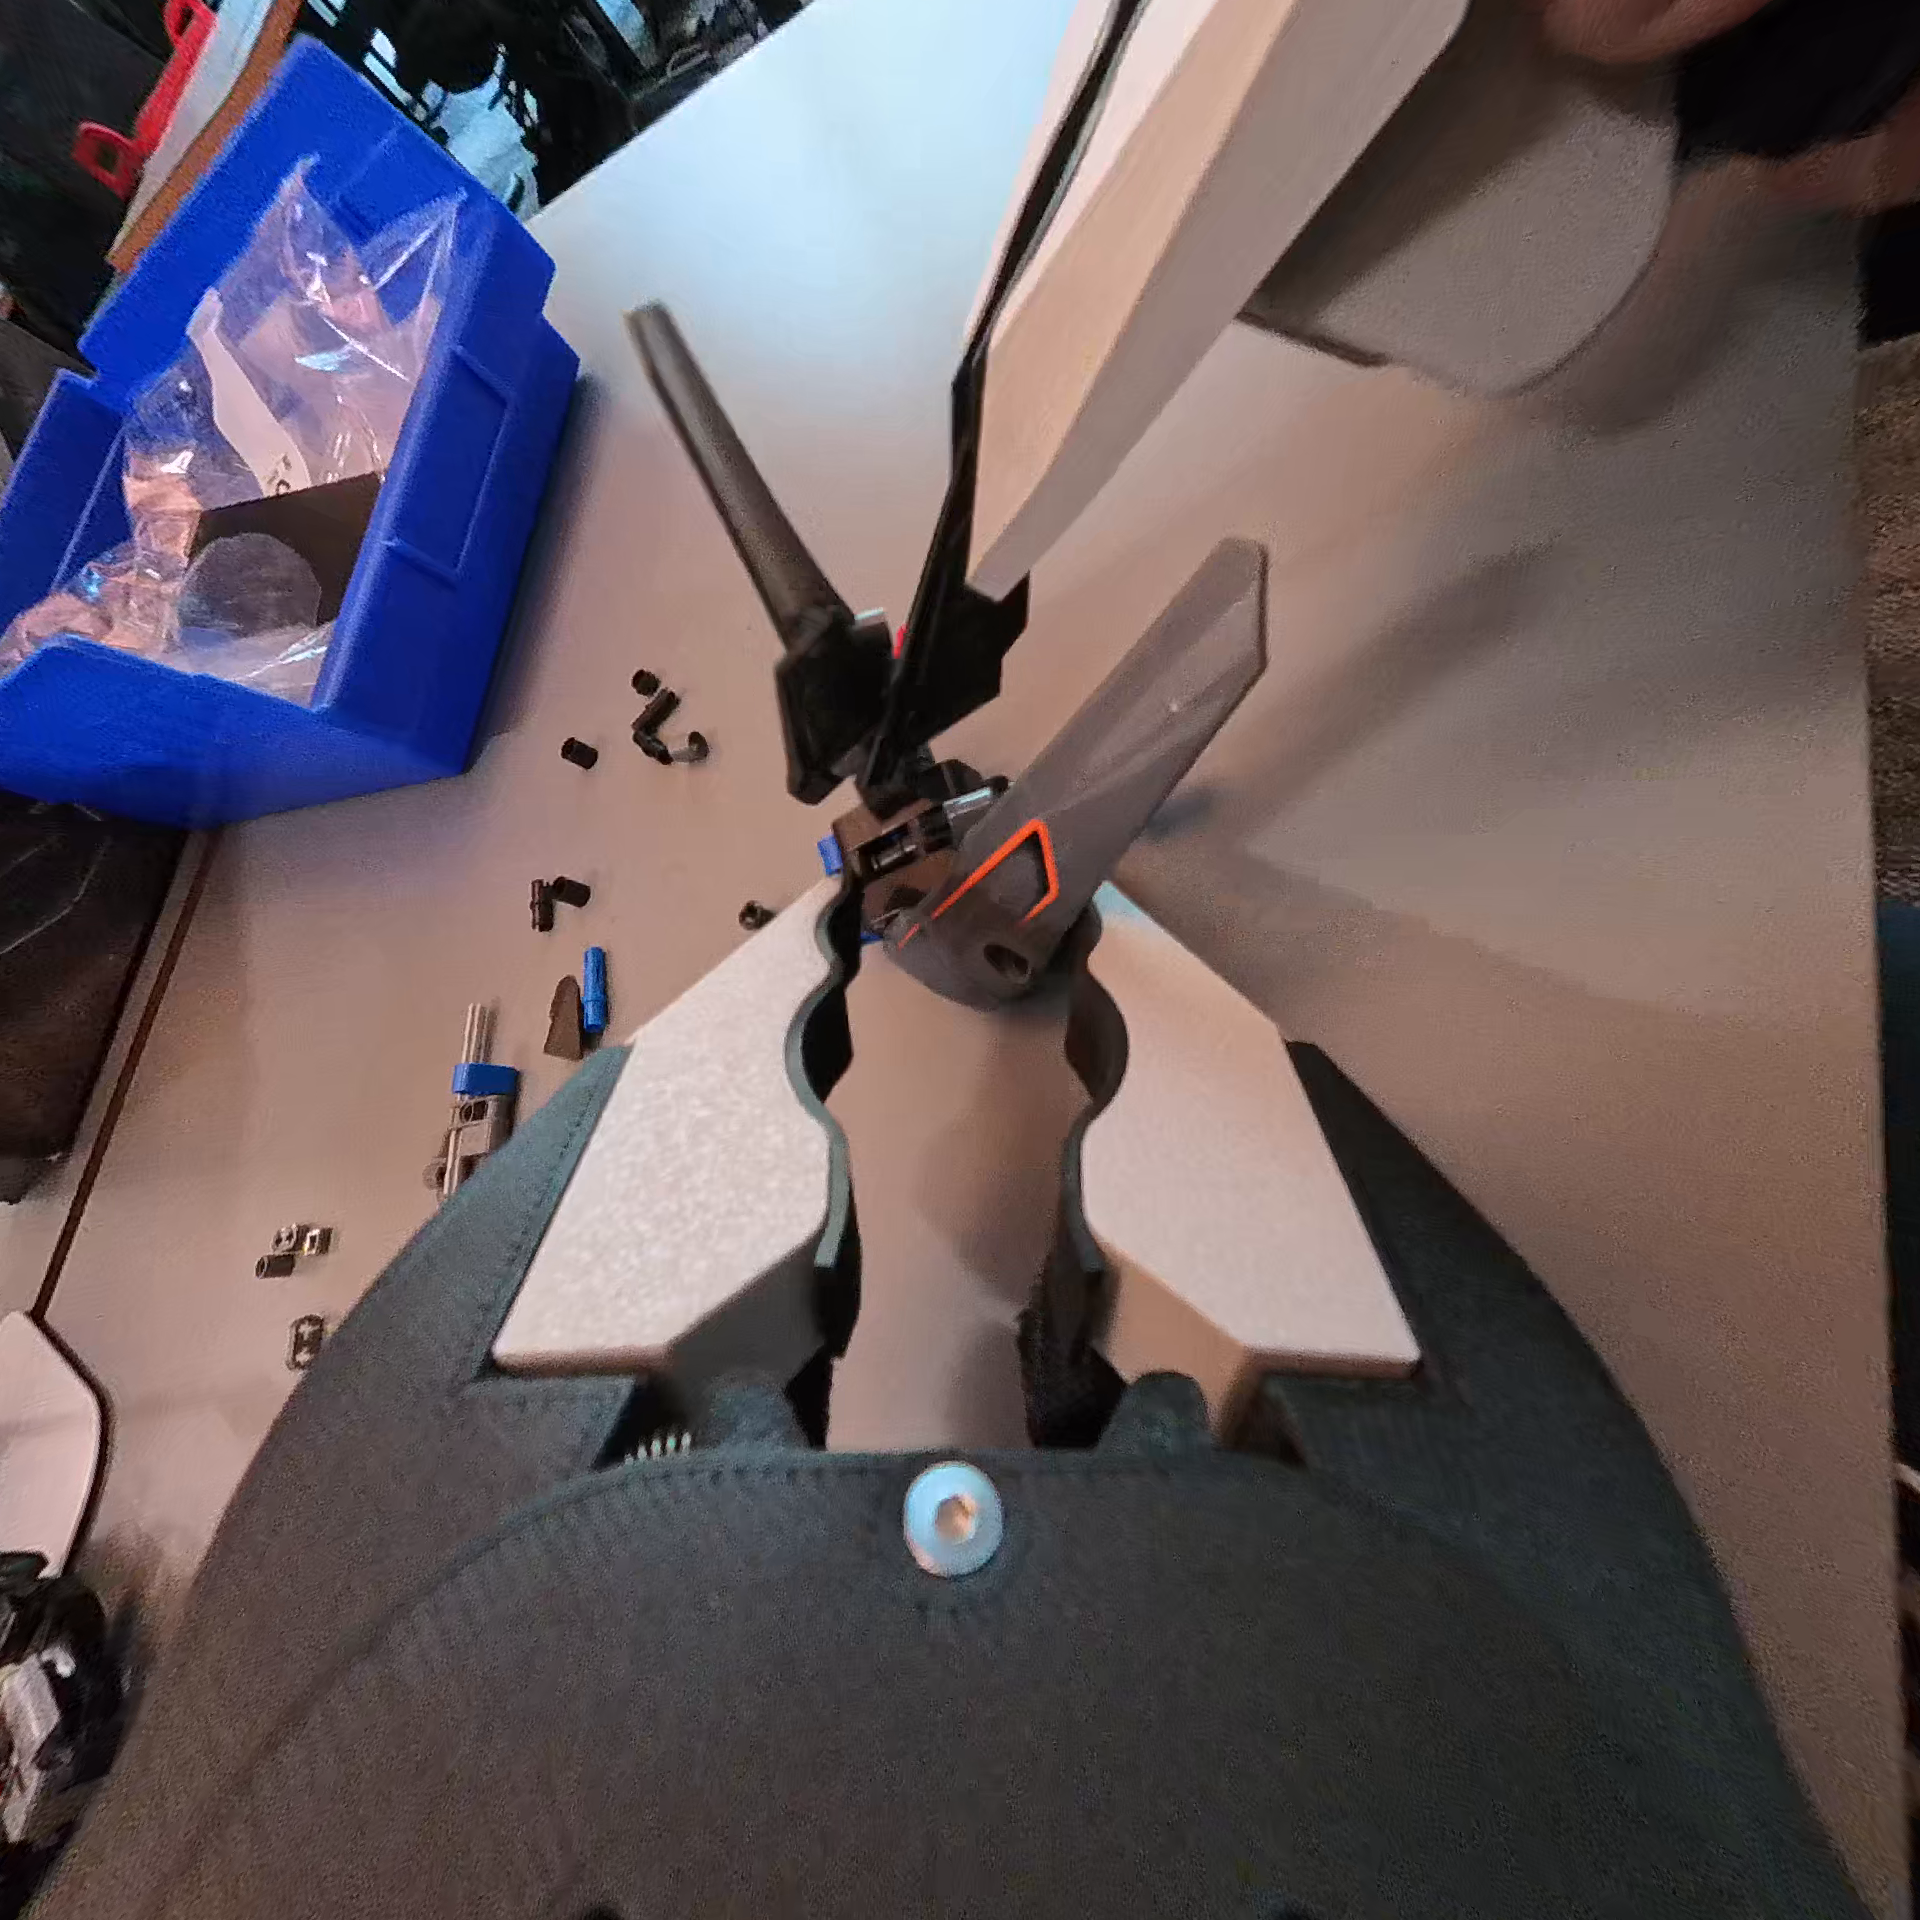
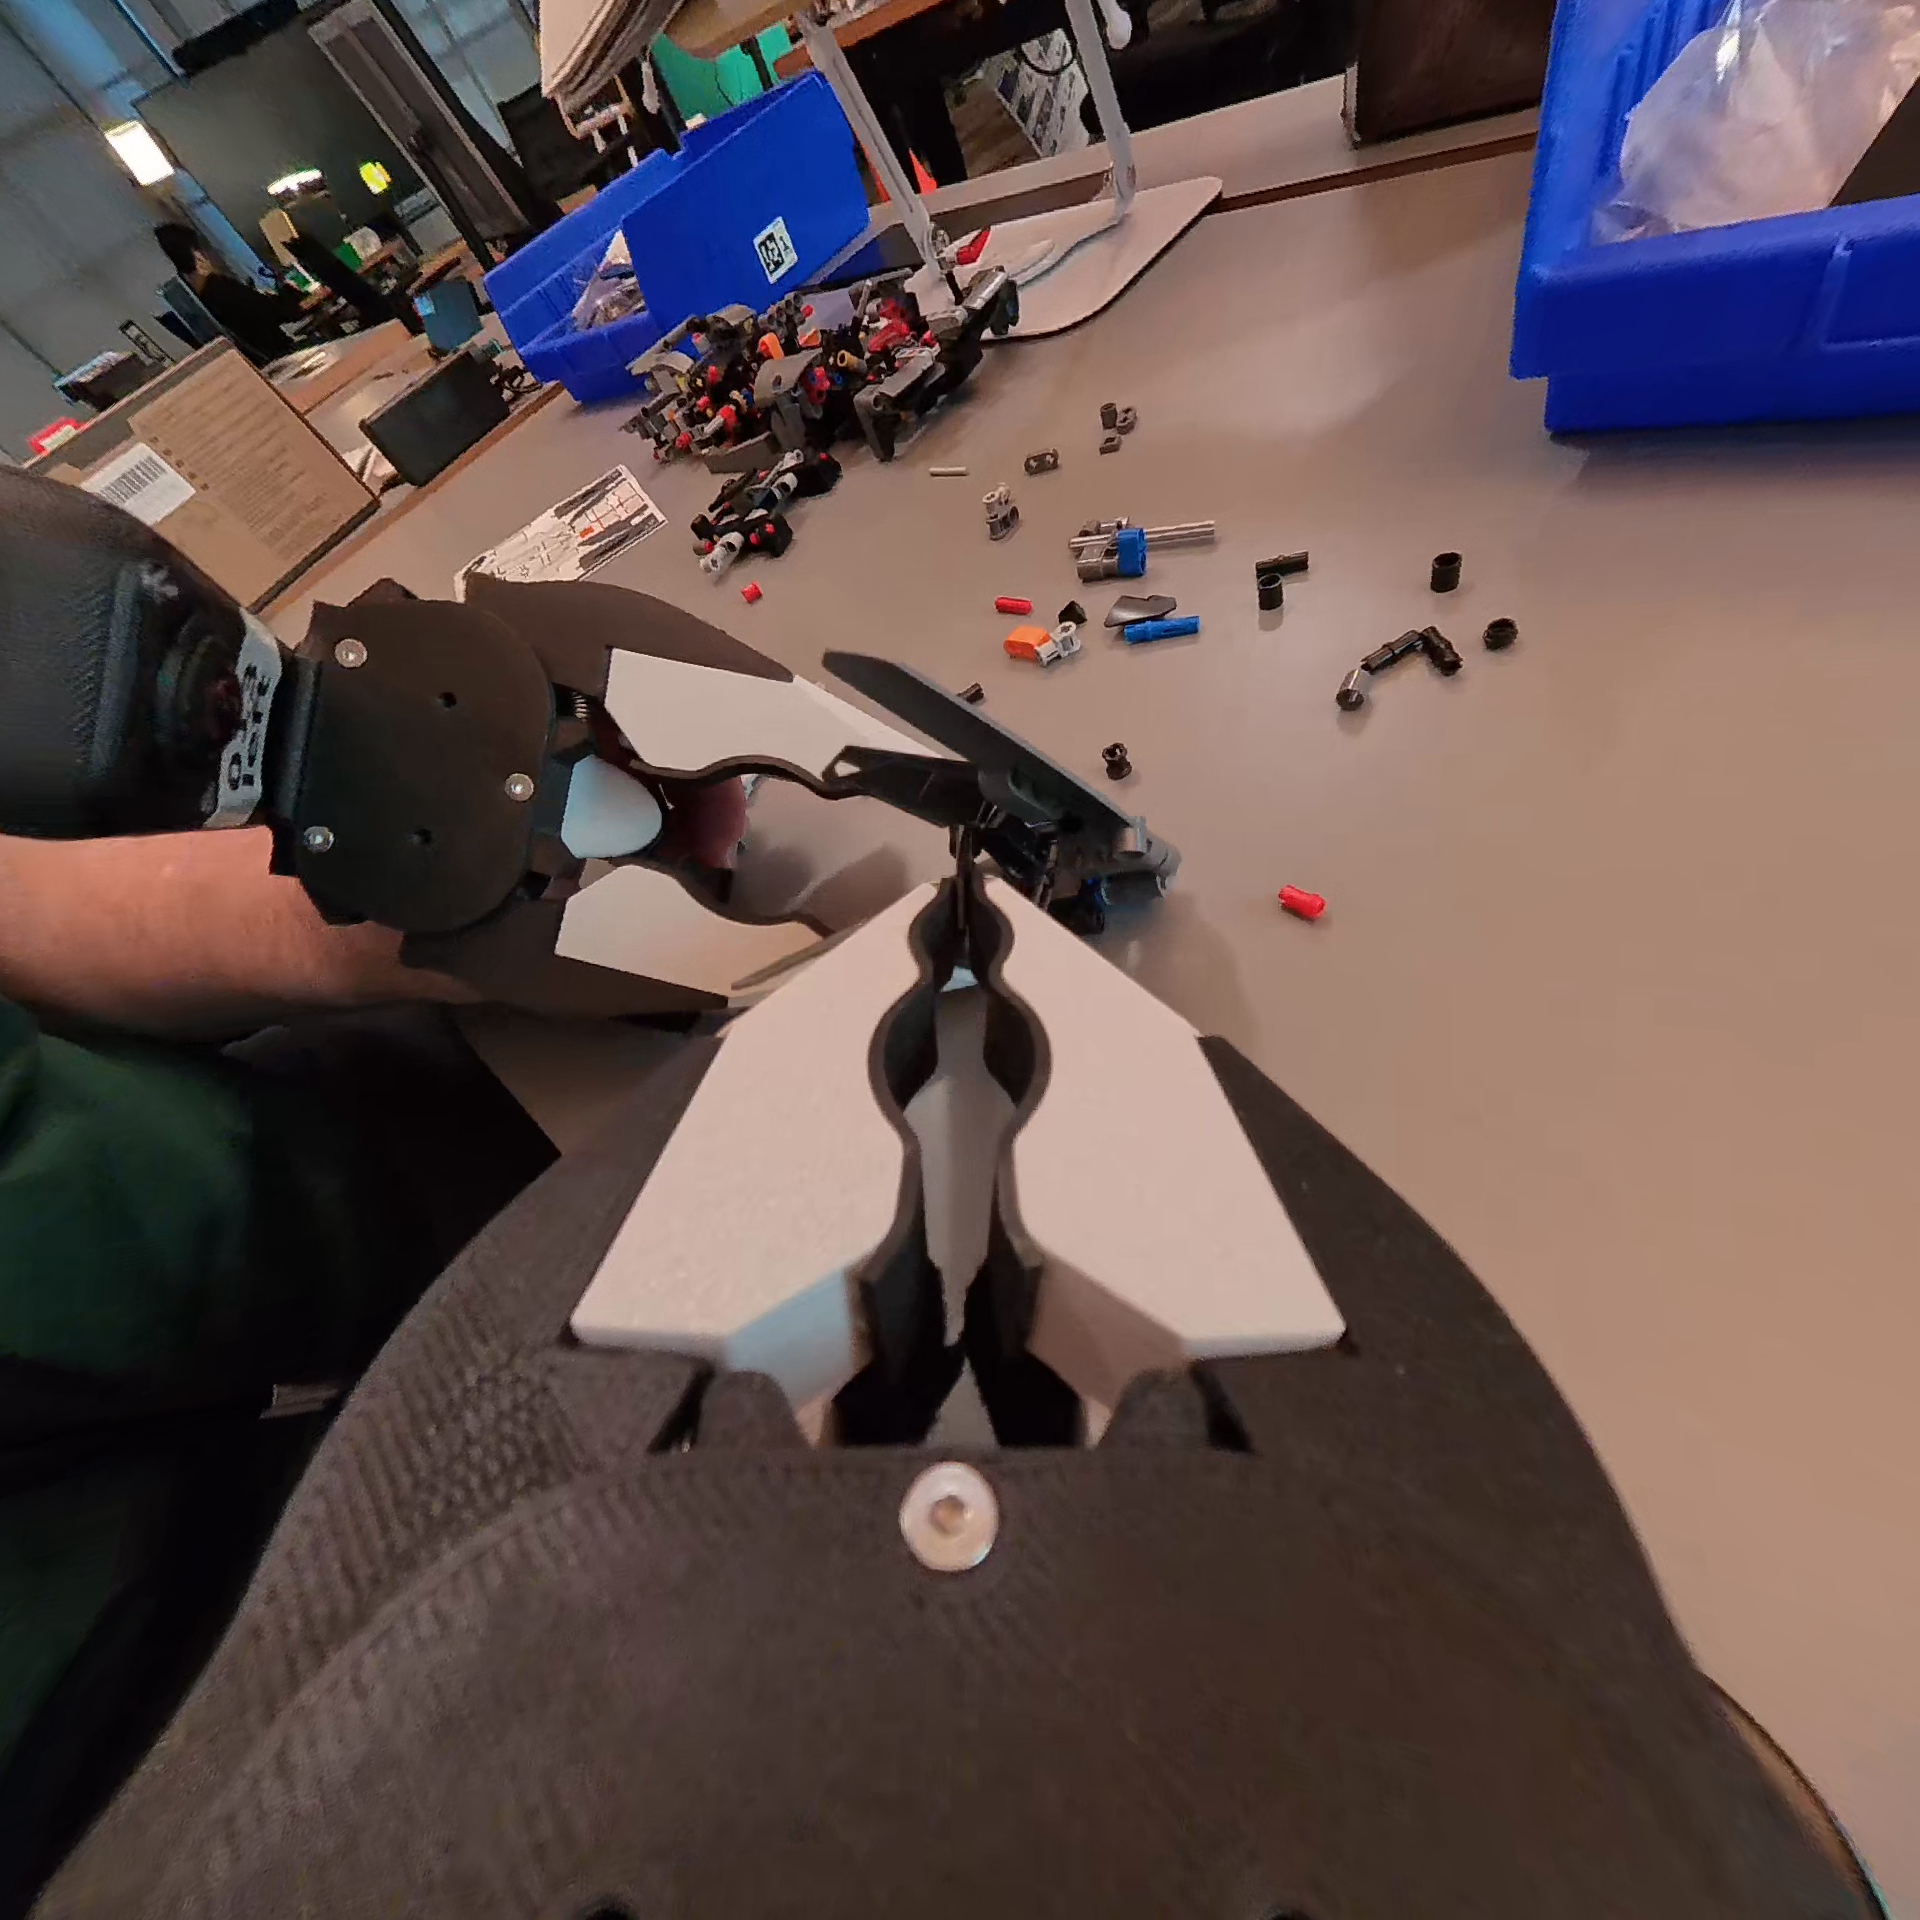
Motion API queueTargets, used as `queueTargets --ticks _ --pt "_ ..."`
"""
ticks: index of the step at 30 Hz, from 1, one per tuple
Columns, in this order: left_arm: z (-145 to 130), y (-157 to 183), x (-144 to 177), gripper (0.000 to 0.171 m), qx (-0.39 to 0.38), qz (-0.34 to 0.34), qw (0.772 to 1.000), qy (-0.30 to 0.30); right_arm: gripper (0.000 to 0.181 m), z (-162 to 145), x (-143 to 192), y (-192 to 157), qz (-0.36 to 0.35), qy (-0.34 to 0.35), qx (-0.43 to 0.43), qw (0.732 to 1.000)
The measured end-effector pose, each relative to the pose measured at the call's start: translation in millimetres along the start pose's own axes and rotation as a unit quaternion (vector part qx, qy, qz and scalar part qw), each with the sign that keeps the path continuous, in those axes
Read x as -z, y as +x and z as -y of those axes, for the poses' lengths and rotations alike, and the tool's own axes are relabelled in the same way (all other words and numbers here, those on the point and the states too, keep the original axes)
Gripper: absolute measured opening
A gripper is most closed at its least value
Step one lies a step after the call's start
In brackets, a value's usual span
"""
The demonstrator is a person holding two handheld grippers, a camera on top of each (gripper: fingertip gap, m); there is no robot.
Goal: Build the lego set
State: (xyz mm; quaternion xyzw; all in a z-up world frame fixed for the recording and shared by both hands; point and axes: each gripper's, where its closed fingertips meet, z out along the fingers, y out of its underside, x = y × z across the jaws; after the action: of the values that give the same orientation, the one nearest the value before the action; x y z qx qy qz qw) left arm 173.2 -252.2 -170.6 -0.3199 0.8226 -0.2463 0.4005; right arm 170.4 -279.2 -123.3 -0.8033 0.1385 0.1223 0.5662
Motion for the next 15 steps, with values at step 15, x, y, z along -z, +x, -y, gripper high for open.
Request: queueTargets --ticks 15 --pt "-1.8 -5.5 -2.8 0.045 -0.017 -0.016 1.0 0.014 0.0 -3.7 0.7 -1.1 0.001 -0.001 -0.004 1.0"
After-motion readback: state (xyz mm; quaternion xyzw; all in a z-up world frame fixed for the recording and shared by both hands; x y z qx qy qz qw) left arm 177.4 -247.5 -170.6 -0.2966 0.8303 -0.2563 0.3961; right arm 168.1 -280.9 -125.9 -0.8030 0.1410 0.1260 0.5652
